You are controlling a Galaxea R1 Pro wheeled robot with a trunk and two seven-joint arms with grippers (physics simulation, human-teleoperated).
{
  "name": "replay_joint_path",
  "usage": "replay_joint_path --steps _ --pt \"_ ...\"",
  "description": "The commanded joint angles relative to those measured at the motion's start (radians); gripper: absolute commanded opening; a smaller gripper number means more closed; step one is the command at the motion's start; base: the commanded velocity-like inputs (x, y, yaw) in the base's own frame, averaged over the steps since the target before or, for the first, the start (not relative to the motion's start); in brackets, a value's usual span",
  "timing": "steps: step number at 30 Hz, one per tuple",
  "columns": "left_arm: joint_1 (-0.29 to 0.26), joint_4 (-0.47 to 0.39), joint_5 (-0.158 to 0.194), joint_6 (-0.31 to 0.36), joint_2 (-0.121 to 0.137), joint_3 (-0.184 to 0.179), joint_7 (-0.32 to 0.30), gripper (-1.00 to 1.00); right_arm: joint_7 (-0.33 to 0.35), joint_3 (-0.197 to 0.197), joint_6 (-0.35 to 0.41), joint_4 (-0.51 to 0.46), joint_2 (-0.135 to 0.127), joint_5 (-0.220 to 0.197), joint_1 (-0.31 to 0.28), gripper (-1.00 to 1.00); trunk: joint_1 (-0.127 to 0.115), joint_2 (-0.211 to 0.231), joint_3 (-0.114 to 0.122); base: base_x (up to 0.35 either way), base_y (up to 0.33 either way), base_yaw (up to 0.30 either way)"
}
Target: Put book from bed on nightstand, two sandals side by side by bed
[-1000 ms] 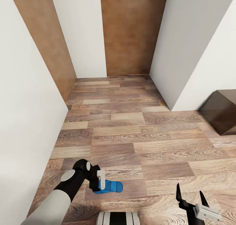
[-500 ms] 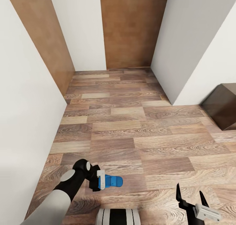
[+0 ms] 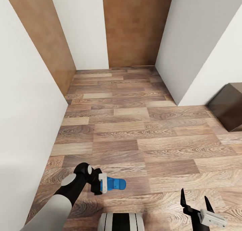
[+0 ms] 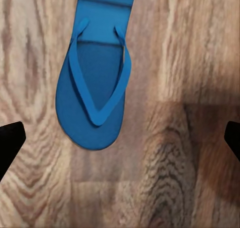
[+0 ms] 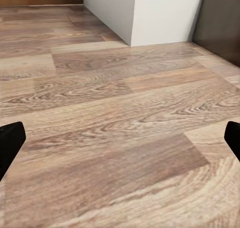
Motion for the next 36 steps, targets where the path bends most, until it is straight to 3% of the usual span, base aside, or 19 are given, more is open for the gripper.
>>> replay_joint_path --steps 1,5,25,36 --pt "0.0 -0.008 -0.001 0.011 0.0 -0.001 -0.005 1.0 -0.005 0.002 -0.002 0.0 0.0 0.0 0.0 1.0 0.0 0.0 -0.001 0.0 0.0 0.0" --pt "0.0 -0.03 -0.002 0.012 0.0 -0.001 -0.006 1.0 -0.005 0.002 -0.002 0.0 0.0 0.0 0.0 1.0 0.0 0.0 -0.001 0.0 0.0 0.0" --pt "0.0 -0.037 0.0 0.06 -0.003 -0.003 -0.002 1.0 -0.005 0.002 -0.002 0.0 -0.001 0.0 0.0 1.0 0.009 -0.005 -0.078 0.0 0.0 0.0" --pt "0.0 -0.074 -0.001 0.061 0.0 -0.002 -0.003 1.0 -0.005 0.002 -0.002 0.001 -0.001 0.0 0.0 1.0 0.009 -0.005 -0.078 0.0 0.0 0.0"
